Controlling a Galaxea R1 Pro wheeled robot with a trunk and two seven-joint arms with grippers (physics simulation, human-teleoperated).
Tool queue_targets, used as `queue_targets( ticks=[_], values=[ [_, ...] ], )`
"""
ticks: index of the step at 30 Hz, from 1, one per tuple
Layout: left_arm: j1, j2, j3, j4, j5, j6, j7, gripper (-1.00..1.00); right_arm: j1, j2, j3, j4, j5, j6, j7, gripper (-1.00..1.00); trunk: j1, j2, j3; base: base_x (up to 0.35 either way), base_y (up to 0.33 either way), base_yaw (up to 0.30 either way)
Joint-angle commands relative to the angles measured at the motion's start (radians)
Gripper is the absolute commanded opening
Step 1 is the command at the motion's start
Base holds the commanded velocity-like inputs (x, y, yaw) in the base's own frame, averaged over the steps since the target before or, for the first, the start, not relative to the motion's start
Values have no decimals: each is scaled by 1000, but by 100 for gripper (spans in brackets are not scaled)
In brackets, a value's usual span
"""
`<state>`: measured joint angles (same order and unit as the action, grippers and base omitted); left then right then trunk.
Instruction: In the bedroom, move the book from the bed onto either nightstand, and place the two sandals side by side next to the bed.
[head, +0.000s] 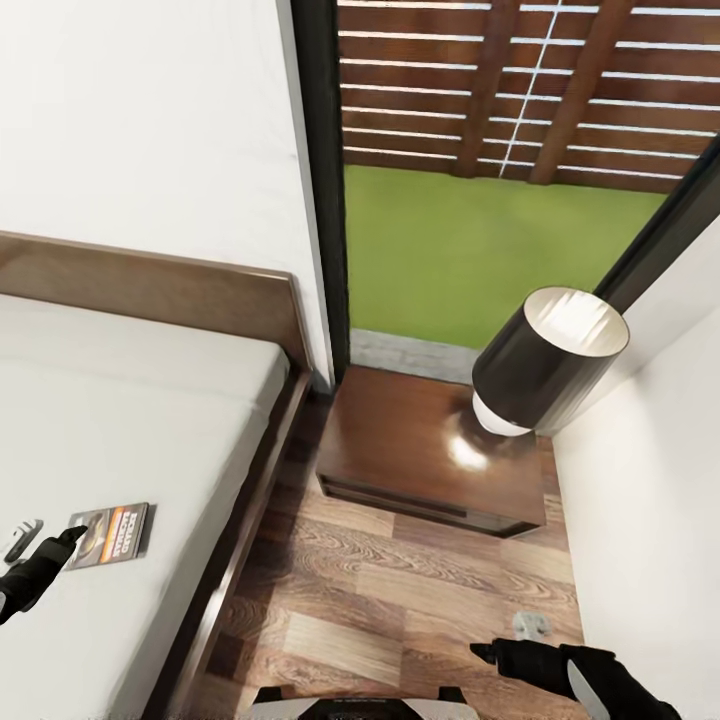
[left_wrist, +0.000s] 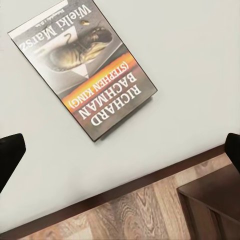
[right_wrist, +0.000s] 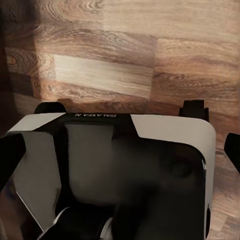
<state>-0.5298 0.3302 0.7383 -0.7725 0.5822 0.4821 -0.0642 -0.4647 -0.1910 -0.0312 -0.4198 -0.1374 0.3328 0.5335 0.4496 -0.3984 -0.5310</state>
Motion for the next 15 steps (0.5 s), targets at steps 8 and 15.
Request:
queue_targets(
  ticks=[8, 15],
  values=[
    [-1, -1, 4, -1, 2, 7, -3, 100, 0, -76, -3, -63, -10, 29, 113, 100, 0, -2, -14, 0, 0, 0],
    [-1, -2, 4, -1, 4, 7, -3, 100, -1, -130, -2, -141, -7, 92, 432, 100, 0, -2, -25, 0, 0, 0]
  ],
)
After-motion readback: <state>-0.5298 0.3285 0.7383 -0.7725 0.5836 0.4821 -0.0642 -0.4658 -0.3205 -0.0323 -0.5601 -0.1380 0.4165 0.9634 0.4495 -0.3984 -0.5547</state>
